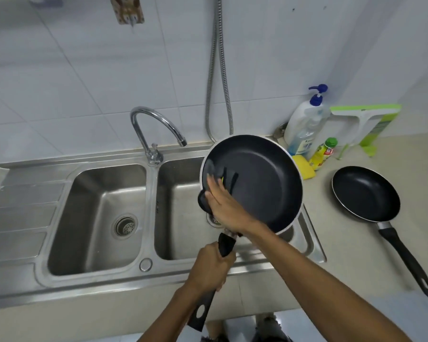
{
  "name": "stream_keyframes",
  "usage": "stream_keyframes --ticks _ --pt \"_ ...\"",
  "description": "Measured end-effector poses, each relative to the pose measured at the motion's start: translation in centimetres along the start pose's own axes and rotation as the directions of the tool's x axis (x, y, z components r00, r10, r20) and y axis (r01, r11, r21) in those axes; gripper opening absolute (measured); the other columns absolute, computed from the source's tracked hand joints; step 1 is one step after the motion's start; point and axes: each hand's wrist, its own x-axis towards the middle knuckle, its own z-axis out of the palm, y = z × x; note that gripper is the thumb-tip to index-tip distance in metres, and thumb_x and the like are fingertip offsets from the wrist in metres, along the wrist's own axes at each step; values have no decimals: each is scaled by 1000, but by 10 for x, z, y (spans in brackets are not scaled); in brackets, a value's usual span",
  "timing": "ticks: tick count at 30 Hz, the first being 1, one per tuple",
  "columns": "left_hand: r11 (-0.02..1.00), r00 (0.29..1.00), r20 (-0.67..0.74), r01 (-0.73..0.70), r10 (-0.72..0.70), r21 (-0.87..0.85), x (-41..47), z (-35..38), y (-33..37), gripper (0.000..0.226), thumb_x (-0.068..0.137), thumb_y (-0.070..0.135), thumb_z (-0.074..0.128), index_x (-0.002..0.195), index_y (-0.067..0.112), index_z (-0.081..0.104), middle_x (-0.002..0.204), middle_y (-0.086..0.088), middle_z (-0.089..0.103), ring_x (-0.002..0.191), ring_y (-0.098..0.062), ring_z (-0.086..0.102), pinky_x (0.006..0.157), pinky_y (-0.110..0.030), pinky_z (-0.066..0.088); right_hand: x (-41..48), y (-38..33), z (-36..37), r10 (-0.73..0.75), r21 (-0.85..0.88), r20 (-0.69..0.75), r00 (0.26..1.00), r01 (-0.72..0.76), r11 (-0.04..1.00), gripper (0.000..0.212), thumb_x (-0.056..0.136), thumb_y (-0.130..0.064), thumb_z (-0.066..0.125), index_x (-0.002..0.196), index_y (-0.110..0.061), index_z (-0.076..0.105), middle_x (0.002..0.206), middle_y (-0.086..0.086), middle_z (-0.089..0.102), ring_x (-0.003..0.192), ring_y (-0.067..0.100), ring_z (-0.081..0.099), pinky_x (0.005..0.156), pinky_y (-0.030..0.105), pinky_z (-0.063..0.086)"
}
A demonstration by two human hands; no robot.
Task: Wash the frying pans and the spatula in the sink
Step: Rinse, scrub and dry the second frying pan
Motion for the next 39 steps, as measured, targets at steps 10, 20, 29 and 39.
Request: stream_keyframes --ticks 10,20,29,39 --pt "999 999 -26 -34 33 -17 2 38 47 12 87 14 55 75 11 54 50 -8 48 34 -18 42 38 -23 36 41 2 -52 -7 281 -33 999 16 959 59 110 -40 27 162 -29 0 169 -4 -15 155 13 -8 126 41 4" --pt "990 983 -168 44 -66 -133 0 44 27 16 89 14 60 79 12 48 45 -2 43 33 -18 36 37 -24 32 -77 154 -92 -405 -772 139 904 355 527 41 93 -29 52 121 -8 73 120 6 74 111 19 70 101 29 46" --pt "988 995 -91 24 -38 -152 -1 48 39 13 92 15 55 82 11 46 54 -14 42 36 -21 35 39 -26 34 70 108 -112 -210 -545 -71 975 138 827 74 82 -13 38 155 0 31 163 21 26 152 42 20 120 54 28" --pt "989 997 -69 26 -36 -147 -7 17 28 17 93 15 57 80 9 48 51 -12 42 34 -20 37 38 -24 33 22 37 -48 -535 -323 222 815 580 748 56 110 -24 33 162 -29 14 170 4 8 157 23 6 127 39 8"
